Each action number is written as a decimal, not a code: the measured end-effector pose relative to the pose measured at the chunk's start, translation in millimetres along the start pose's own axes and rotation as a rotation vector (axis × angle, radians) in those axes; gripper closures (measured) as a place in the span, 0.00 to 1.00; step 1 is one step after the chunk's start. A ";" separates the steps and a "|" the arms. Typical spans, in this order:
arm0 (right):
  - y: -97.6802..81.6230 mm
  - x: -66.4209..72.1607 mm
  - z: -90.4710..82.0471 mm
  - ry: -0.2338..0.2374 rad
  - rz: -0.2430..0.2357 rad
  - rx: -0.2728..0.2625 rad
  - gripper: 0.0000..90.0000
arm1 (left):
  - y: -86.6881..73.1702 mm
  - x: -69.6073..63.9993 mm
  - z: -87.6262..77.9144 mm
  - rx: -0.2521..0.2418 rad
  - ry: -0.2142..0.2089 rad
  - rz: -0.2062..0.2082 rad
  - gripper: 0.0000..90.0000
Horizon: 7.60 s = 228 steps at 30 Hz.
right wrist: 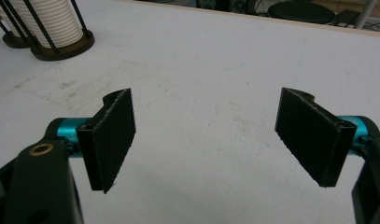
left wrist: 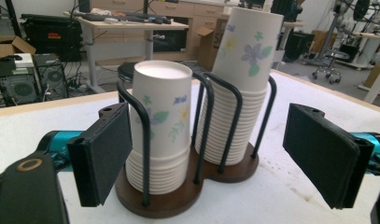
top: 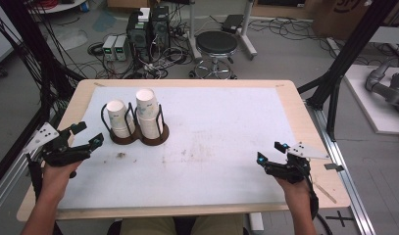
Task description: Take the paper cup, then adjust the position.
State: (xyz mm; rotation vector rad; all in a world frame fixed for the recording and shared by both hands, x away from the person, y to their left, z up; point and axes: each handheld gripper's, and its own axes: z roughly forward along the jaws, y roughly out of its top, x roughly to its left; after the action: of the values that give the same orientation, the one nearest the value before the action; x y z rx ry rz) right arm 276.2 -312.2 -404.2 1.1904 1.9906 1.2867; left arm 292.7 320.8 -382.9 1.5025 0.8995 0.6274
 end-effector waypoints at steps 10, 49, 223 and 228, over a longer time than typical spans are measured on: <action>2.1 2.8 4.3 0.001 -0.029 0.014 0.23 | 46.4 11.0 35.4 0.043 -0.019 0.065 0.18; -0.6 3.7 2.7 -0.002 -0.039 0.038 0.23 | 41.6 26.1 105.7 0.226 0.021 0.075 0.41; 95.1 130.4 83.4 0.697 -0.659 0.365 0.37 | 32.9 -179.2 125.7 0.353 -0.741 0.266 0.20; 99.8 135.4 84.2 0.691 -0.706 0.419 0.37 | 33.6 -180.5 126.4 0.370 -0.746 0.281 0.21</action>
State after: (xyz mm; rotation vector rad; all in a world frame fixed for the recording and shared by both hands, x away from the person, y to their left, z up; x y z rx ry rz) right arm 312.8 -137.8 -344.1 0.0695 2.8992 0.9837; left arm 301.7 101.0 -347.0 2.0153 0.2278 0.0537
